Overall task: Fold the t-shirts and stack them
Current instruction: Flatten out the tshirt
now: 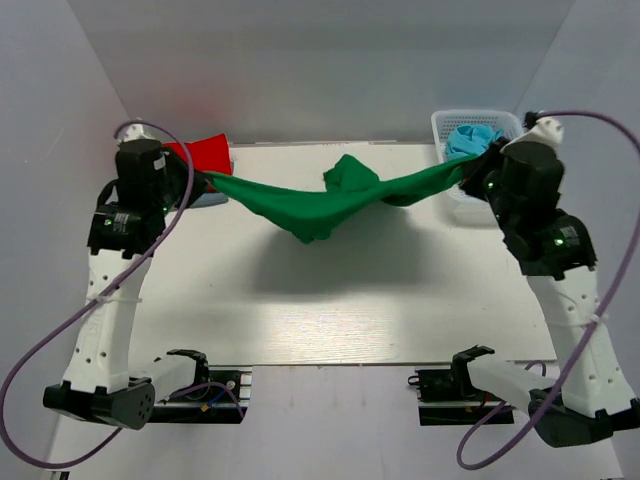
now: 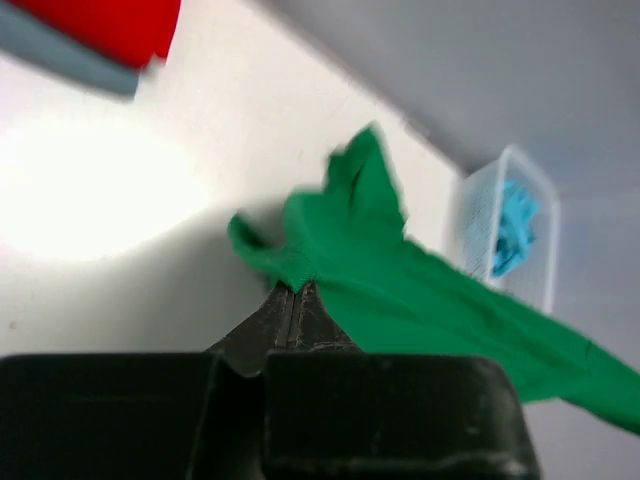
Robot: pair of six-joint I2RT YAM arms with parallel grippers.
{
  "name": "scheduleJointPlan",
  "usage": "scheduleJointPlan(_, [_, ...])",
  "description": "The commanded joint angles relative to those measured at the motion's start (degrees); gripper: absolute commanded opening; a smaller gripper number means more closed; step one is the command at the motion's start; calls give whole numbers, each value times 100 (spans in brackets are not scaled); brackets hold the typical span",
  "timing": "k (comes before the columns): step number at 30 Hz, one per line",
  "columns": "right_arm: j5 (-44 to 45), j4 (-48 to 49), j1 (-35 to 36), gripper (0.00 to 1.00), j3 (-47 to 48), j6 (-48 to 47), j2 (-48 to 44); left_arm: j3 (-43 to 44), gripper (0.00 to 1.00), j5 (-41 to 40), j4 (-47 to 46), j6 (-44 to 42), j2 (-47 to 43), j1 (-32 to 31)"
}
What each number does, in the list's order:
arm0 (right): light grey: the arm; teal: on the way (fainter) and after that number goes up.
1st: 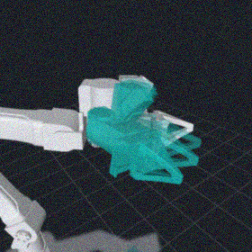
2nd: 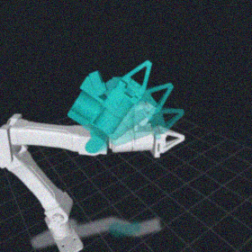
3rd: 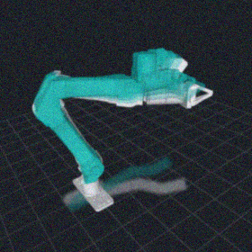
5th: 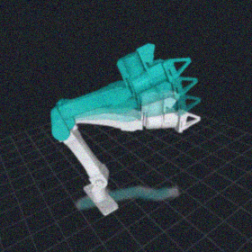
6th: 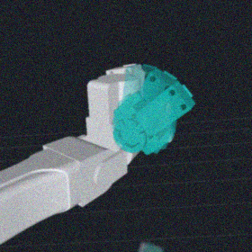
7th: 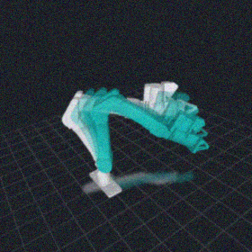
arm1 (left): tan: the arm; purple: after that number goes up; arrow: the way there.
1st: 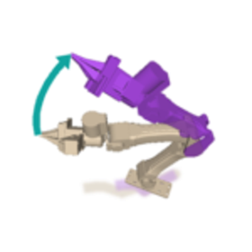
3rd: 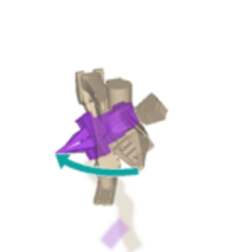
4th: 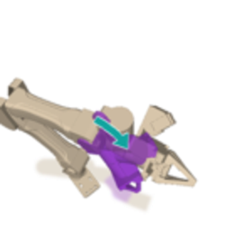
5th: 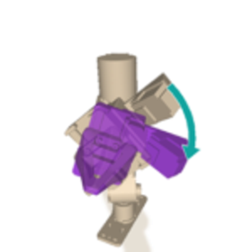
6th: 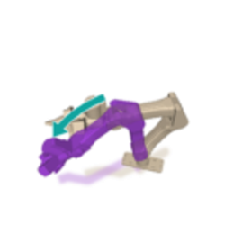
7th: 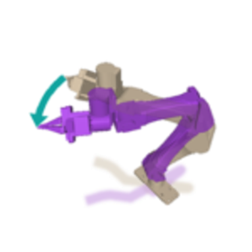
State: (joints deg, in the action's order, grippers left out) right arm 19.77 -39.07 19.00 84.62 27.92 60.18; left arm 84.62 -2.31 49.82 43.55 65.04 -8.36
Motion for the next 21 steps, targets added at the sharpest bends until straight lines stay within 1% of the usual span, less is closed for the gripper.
scheduleJointPlan(1, [1141, -286, -28, 0, 851, -445, -33, 756, 0, -524, 308, -57, -140, 27])
scheduleJointPlan(2, [1213, -251, -28, 0, 1142, -515, -33, 1149, 0, -725, 361, -57, -140, 27])
scheduleJointPlan(4, [1415, -189, -28, 0, 1618, -830, -24, 1555, 0, -920, 483, -127, -79, 27])
scheduleJointPlan(5, [1424, -128, -28, 0, 2063, -902, -24, 1993, 0, -1138, 563, -127, -79, 27])
scheduleJointPlan(7, [1451, -5, -20, 0, 2312, -1191, -68, 2443, 0, -1411, 756, -180, -27, 27])
scheduleJointPlan(8, [1407, 109, -11, 0, 2609, -1375, -94, 2828, 0, -1474, 757, -180, -26, 27])
scheduleJointPlan(9, [1363, 162, -20, 0, 2708, -1412, -138, 2989, 0, -1527, 757, -232, -26, 27])
scheduleJointPlan(10, [1258, 198, -11, 0, 2813, -1612, -182, 3208, 0, -1579, 757, -233, -157, 27])
scheduleJointPlan(12, [933, 285, -11, 0, 3086, -1676, -313, 3332, 0, -1580, 652, -312, -306, -43])
scheduleJointPlan(13, [575, 312, -11, 0, 3157, -1772, -410, 3385, 0, -1580, 599, -373, -394, -43])
scheduleJointPlan(15, [353, 513, -2, 0, 3192, -1817, -638, 3552, 0, -1580, 537, -434, -675, -43])
scheduleJointPlan(16, [22, 593, 7, 0, 3201, -1817, -787, 3657, 0, -1580, 537, -435, -763, -43])
scheduleJointPlan(20, [-490, 699, 15, 0, 3324, -1852, -1166, 3887, 0, -1527, 476, -497, -1168, -43])
scheduleJointPlan(21, [-596, 734, -2, 0, 3316, -1826, -1219, 3939, 0, -1388, 476, -497, -1325, -43])
